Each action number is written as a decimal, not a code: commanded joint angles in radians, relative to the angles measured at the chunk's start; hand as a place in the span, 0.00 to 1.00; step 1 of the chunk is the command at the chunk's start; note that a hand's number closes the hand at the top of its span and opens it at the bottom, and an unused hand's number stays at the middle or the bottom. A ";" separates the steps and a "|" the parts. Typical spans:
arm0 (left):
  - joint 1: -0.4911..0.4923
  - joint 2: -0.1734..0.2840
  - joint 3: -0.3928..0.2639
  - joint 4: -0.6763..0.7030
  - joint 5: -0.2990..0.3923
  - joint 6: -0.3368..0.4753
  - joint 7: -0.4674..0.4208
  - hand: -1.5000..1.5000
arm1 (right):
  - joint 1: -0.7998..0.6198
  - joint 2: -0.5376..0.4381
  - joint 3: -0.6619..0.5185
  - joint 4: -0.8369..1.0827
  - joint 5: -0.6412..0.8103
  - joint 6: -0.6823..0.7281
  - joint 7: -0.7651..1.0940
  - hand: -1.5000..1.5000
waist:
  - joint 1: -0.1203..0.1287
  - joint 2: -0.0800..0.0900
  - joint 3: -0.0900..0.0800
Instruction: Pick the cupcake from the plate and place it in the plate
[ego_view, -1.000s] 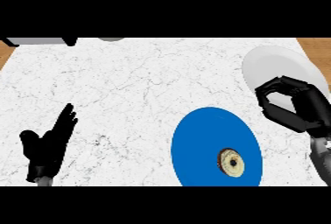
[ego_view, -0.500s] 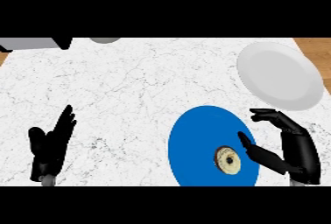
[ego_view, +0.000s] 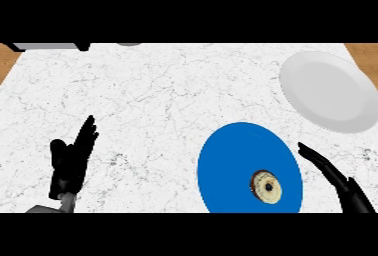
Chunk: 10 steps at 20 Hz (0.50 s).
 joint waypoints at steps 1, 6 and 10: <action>-0.006 -0.006 -0.010 -0.015 -0.015 0.004 0.024 0.50 | 0.030 -0.137 -0.018 -0.126 0.127 0.019 0.194 0.00 | 0.006 -0.001 -0.002; -0.046 -0.010 0.013 0.012 -0.029 -0.001 0.017 0.50 | 0.014 -0.223 0.020 -0.275 0.198 0.165 0.460 0.00 | 0.011 0.001 -0.001; -0.060 -0.025 0.010 0.051 -0.026 -0.022 0.015 0.50 | -0.121 -0.236 0.093 -0.272 0.163 0.346 0.668 0.00 | 0.033 0.006 -0.002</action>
